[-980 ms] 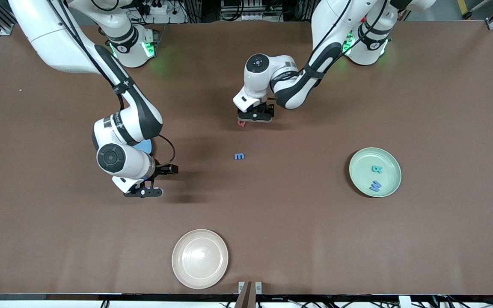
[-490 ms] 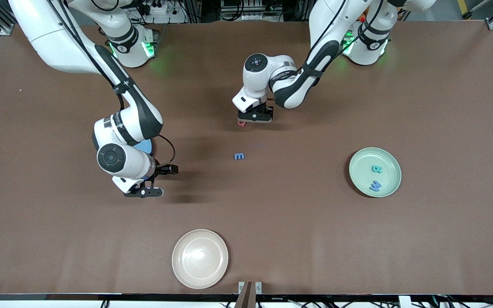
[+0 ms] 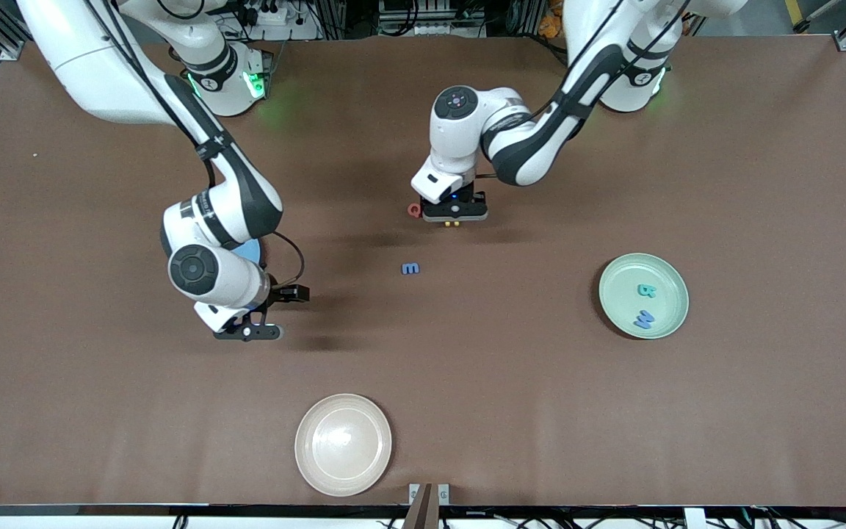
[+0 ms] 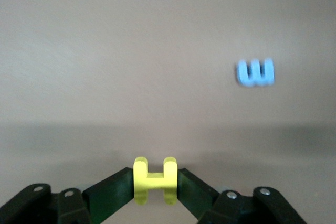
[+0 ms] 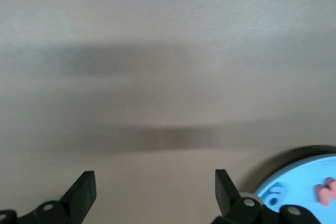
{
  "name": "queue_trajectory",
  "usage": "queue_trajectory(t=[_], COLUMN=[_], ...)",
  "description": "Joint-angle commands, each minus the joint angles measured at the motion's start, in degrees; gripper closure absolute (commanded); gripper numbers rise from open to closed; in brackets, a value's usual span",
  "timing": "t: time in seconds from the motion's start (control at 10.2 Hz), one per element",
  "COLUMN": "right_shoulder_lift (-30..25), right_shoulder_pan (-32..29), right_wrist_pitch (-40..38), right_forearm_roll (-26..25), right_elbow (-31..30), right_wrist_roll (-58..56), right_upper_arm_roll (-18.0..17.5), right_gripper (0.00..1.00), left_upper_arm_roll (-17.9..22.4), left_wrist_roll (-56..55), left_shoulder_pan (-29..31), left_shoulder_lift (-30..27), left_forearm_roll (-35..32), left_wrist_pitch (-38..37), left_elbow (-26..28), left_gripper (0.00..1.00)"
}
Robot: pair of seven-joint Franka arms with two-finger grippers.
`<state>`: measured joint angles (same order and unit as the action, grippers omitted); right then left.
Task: Sort upper and lower case letters into plates
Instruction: 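Carry the H to the green plate while the right gripper reaches the m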
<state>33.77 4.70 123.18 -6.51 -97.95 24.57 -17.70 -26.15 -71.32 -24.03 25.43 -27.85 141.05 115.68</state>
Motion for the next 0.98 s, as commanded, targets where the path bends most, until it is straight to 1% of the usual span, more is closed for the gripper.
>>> queue_trajectory(t=[0.0, 0.1, 0.2, 0.29, 0.39, 0.49, 0.59, 0.69, 0.78, 0.88], right_shoulder_lift=[1.6, 2.3, 2.8, 4.0, 5.1, 6.6, 7.5, 8.4, 10.2, 11.6], right_shoulder_pan=[5.7, 8.7, 11.4, 13.0, 15.3, 16.6, 17.3, 17.5, 18.7, 19.9], right_wrist_pitch=[-0.2, -0.2, -0.3, -0.3, -0.2, -0.2, -0.2, -0.2, -0.3, -0.2], right_forearm_roll=[-0.2, -0.2, -0.1, -0.5, -1.1, -1.2, -1.1, -0.6, -0.4, -1.0], right_elbow=[3.8, 5.3, 6.7, 7.9, 8.2, 9.3, 9.6, 10.1, 12.4, 13.5], right_wrist_roll=[3.1, 3.5, 7.2, 14.2, 20.5, 27.4, 32.3, 37.4, 45.0, 50.3], right_upper_arm_roll=[0.1, 0.1, 0.1, 0.1, 0.1, 0.2, 0.1, 0.1, 0.0, 0.0], right_gripper=[0.0, 0.0, 0.0, 0.0, 0.0, 0.0, 0.0, 0.0, 0.0, 0.0], left_upper_arm_roll=[-7.3, -10.3, -13.0, -15.7, -16.5, -16.1, -16.1, -15.3, -13.2, -10.5], left_wrist_roll=[4.2, 9.0, 13.9, 18.1, 21.7, 25.5, 28.7, 31.5, 35.9, 40.1], left_shoulder_pan=[12.1, 18.3, 24.1, 30.5, 33.3, 35.6, 39.5, 41.8, 44.4, 45.5], left_shoulder_lift=[-5.7, -6.7, -7.2, -7.4, -7.6, -7.6, -7.7, -7.5, -7.0, -6.4], left_forearm_roll=[-1.2, -1.2, -1.2, -1.2, -1.2, -1.3, -1.3, -1.2, -1.3, -1.3], left_wrist_pitch=[-5.1, -5.9, -7.9, -10.2, -13.9, -17.4, -18.3, -18.3, -18.3, -18.2], left_elbow=[2.1, 2.1, 2.1, 2.0, 1.9, 2.1, 3.0, 3.6, 3.9, 3.9], left_gripper=[1.0, 1.0, 1.0, 1.0, 1.0, 1.0, 1.0, 1.0, 1.0, 1.0])
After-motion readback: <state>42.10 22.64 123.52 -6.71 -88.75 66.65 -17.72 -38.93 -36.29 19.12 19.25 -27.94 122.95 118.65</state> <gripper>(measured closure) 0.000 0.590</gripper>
